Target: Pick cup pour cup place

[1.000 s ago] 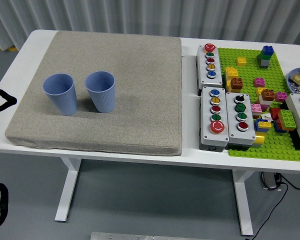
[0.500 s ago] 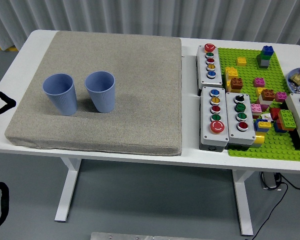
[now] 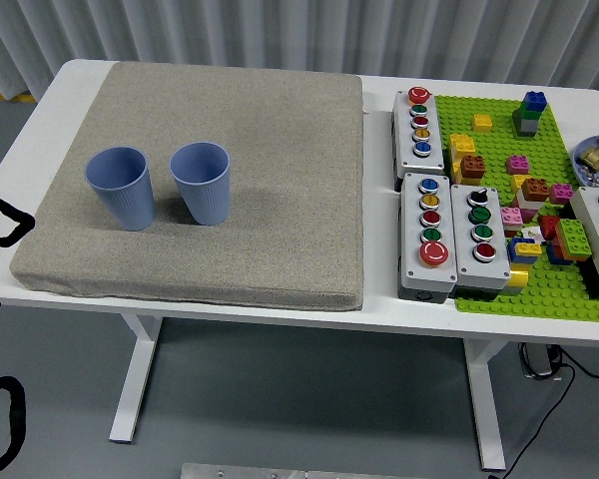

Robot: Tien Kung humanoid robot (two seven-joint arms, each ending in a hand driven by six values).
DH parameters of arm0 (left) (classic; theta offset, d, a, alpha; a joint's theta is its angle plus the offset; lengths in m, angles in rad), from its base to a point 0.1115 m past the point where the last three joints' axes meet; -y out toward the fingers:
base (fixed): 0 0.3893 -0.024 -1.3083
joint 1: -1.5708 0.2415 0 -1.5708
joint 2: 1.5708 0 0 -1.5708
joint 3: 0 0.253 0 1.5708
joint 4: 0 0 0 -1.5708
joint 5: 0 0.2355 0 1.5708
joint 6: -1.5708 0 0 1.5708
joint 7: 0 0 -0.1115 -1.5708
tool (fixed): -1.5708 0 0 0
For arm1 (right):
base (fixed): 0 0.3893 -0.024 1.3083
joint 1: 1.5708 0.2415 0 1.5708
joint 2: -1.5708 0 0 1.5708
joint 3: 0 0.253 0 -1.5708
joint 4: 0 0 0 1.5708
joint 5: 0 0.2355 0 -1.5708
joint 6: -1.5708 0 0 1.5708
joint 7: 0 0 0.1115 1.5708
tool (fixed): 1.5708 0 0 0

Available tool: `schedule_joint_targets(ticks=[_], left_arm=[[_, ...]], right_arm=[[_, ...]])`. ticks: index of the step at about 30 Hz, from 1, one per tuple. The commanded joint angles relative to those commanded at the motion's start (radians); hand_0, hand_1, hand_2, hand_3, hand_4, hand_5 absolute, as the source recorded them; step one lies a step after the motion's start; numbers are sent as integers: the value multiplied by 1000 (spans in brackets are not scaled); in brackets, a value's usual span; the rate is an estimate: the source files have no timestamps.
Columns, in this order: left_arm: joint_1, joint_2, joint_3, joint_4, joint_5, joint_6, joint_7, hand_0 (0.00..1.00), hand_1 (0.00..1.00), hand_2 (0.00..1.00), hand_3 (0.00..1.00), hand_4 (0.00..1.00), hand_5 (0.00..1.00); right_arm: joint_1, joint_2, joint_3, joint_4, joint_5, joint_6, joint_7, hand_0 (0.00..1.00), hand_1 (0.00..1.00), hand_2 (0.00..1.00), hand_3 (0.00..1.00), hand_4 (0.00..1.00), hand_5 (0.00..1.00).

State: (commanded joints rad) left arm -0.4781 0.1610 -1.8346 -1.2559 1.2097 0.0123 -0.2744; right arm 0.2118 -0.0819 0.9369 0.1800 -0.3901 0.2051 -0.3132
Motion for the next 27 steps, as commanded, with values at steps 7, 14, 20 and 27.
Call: schedule_joint_targets(ticks=[7, 14, 20, 27], left_arm=[[3, -1, -6, -5, 10, 0, 5, 865, 888, 998, 998, 927, 998], [8, -4, -4, -8, 23, 0, 10, 866, 887, 998, 998, 921, 998], [11, -2, -2, -9, 24, -3, 12, 866, 887, 998, 998, 917, 998], [21, -3, 2, -12, 28, -3, 16, 866, 887, 998, 998, 910, 998]], right_arm=[[-2, 1, 2, 0, -1, -2, 0, 747, 698, 747, 601, 120, 247], [-2, 1, 4, 0, -3, -3, 0, 747, 698, 747, 601, 120, 247], [-1, 1, 5, 0, -4, -3, 0, 747, 698, 747, 601, 121, 248], [-5, 3, 4, 0, -5, -4, 0, 747, 698, 747, 601, 120, 248]])
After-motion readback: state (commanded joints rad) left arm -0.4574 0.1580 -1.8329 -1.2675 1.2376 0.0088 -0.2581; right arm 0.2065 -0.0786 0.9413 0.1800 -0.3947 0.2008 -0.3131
